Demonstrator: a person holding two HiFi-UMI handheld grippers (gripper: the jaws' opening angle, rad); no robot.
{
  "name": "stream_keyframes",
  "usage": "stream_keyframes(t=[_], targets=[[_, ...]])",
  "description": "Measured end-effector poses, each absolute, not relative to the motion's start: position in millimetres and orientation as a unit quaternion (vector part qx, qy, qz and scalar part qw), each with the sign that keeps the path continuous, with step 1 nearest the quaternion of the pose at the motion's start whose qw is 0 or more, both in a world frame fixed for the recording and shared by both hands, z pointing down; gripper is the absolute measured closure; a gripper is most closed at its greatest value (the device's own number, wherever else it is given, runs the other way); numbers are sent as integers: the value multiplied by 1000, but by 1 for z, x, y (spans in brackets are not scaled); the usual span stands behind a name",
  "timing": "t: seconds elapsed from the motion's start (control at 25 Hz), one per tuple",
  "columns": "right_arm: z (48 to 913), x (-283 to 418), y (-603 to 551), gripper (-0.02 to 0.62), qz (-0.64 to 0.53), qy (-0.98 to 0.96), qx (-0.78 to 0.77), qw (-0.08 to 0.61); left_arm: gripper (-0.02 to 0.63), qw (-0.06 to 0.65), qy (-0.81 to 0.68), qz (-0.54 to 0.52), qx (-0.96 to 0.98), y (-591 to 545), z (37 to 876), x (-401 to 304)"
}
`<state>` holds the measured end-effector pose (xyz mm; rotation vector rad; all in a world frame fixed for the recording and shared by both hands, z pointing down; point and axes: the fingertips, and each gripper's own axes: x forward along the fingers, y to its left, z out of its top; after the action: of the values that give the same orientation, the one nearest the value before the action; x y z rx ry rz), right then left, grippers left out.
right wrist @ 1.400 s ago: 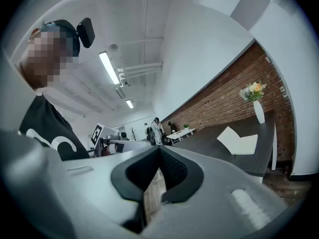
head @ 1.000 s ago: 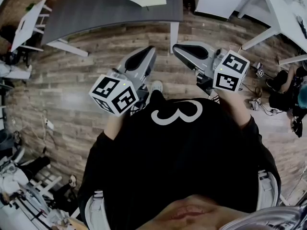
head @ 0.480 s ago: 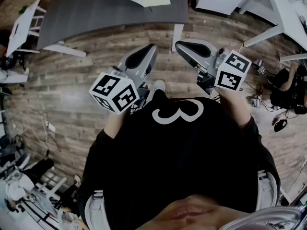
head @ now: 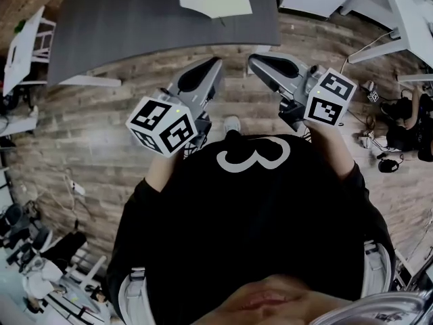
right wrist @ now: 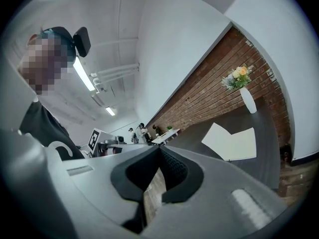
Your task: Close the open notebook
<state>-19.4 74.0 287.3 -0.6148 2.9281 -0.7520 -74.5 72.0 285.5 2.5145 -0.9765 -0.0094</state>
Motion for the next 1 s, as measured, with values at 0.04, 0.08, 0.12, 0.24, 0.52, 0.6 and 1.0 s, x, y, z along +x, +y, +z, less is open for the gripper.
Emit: stream_keyframes(t=[0.04, 0.08, 0.12, 0.24, 0.52, 0.6, 1.0], targets=[[288, -24, 67, 594, -244, 948, -202, 28, 588, 221, -350, -3, 910, 65, 286, -78], [289, -28, 60, 594, -245, 947, -204, 27, 588, 222, -347, -4, 911, 58, 287, -83], [290, -33, 55, 594, -246, 947, -207, 26, 588, 222, -344, -4, 912, 51, 287, -87], [293, -42, 38, 594, -247, 944, -218, 23, 588, 224, -335, -8, 915, 32, 287, -98], [298, -48, 9, 594, -245, 939, -240, 28, 588, 227, -328, -12, 917, -2, 293, -112], [297, -46, 3, 594, -246, 938, -244, 29, 588, 228, -331, -12, 916, -8, 293, -114], [299, -29, -44, 594, -258, 936, -238, 34, 589, 240, -356, -7, 903, -54, 300, -107]])
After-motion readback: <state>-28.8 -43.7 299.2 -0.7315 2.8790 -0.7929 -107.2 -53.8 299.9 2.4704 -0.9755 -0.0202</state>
